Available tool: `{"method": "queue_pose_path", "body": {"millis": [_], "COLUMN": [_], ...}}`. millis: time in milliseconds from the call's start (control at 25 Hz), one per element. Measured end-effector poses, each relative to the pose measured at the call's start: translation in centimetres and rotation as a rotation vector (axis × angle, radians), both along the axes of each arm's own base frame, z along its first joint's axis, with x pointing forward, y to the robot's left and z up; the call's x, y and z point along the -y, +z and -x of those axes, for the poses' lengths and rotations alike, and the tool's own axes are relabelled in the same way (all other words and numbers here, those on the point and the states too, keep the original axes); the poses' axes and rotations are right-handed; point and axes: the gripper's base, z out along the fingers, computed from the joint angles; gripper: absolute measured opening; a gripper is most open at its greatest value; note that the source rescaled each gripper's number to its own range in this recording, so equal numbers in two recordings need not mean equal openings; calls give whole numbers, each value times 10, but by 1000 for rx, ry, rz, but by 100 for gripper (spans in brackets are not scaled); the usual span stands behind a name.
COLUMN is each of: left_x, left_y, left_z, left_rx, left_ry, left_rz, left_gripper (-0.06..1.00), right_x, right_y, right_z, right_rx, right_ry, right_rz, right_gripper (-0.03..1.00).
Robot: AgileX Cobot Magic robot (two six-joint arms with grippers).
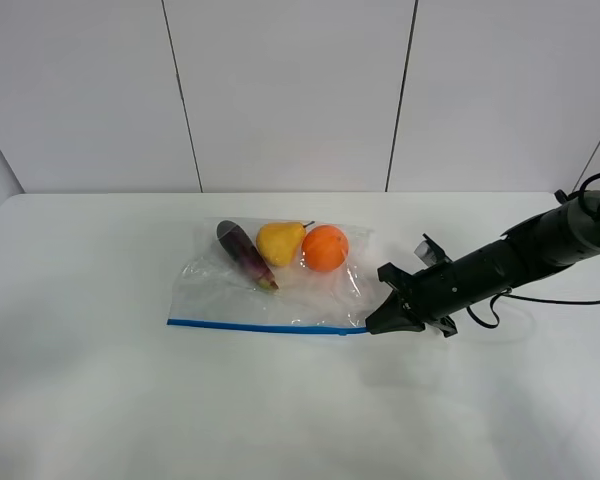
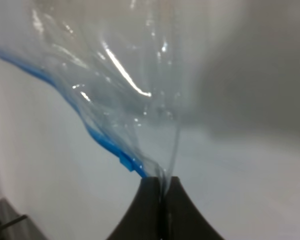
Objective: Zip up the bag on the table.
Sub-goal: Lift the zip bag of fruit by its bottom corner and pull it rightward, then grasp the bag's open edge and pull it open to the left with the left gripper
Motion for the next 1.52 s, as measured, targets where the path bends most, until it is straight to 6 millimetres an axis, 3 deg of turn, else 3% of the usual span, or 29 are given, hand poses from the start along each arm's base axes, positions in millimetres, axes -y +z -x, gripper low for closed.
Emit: {"method": "queue_pose_path", "body": {"millis": [680, 960, 1120, 1520], "left_x": [0, 0, 0, 0], "left_y": [0, 0, 0, 1], "left_z": [0, 0, 0, 0], "left_rx": [0, 0, 0, 12], "left_ry": [0, 0, 0, 0], "left_rz": [0, 0, 0, 0], "left_gripper": [100, 100, 100, 100], "right_x": [-19, -53, -59, -55], "right_y": [75, 98, 111, 108], "right_z": [-54, -60, -67, -68], "right_rx": [89, 107, 125, 104], "right_ry": [61, 131, 127, 142], "right_rz": [-254, -289, -297, -192], "right_gripper": [0, 0, 0, 0]}}
